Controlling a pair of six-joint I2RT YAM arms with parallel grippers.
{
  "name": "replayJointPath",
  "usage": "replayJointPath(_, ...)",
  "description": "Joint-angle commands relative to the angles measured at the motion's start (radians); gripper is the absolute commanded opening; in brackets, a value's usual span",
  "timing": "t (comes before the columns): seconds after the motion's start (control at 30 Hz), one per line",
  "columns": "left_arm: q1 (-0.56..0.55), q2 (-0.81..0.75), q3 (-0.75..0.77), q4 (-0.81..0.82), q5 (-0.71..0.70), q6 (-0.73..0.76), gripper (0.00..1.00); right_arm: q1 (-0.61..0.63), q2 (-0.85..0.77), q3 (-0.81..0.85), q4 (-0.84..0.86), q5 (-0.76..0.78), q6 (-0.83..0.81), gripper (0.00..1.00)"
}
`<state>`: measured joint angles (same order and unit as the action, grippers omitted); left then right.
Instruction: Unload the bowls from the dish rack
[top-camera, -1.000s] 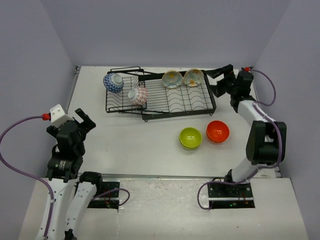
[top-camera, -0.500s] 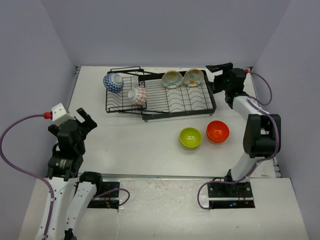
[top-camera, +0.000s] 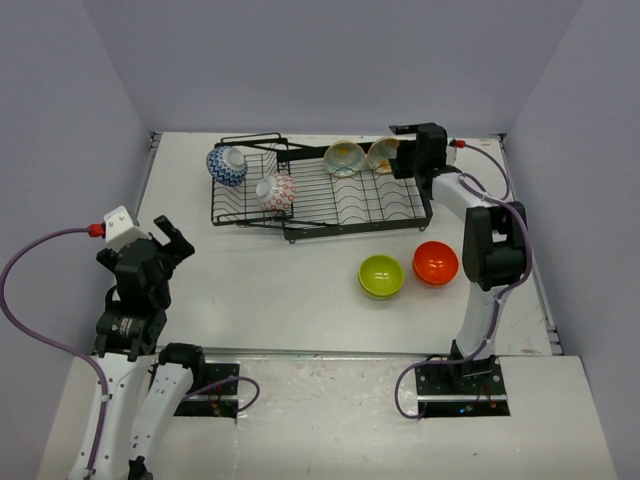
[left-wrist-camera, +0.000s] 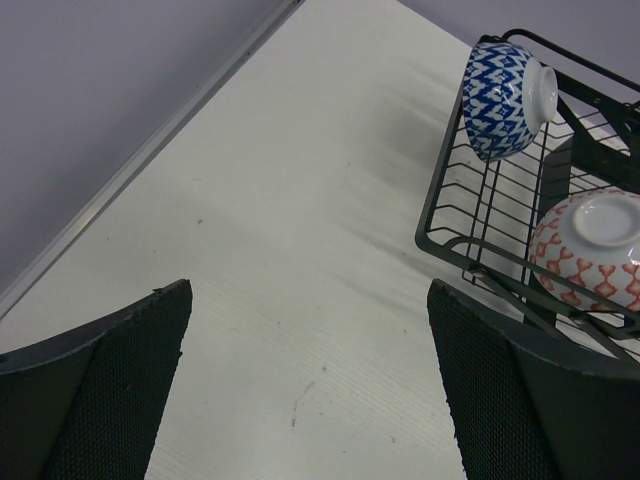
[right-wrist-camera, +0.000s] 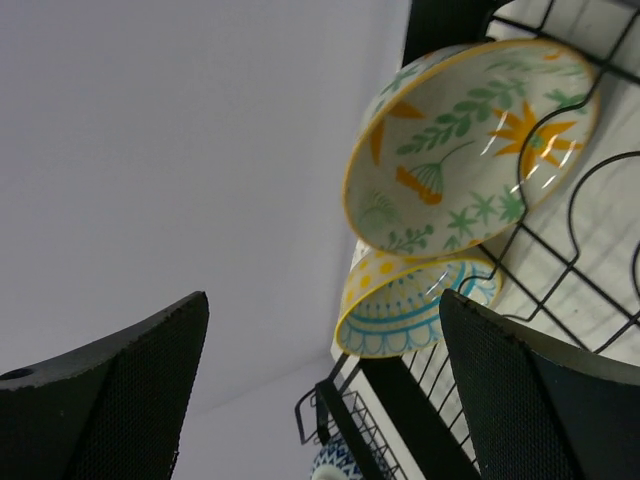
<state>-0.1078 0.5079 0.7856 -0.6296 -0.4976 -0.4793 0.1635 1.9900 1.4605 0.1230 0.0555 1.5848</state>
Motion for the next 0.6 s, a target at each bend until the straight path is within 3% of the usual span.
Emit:
replayJointPath(0.0, -0.007, 0.007, 0.018, 0.019, -0.002, -0.001, 1.00, 0.002, 0.032, 0.035, -0.030, 0.110, 0.053, 0.96)
replayJointPath(0.4, -0.038, 0.017, 0.026, 0.010, -0.010, -0.004, 1.00, 0.005, 0.231, 0.231, -0.029, 0.116, 0.012, 0.78)
replayJointPath(0.57, -0.055, 0.023, 0.027, 0.002, -0.019, -0.007, 1.00, 0.014, 0.230, 0.196, 0.015, 0.161, 0.027, 0.62)
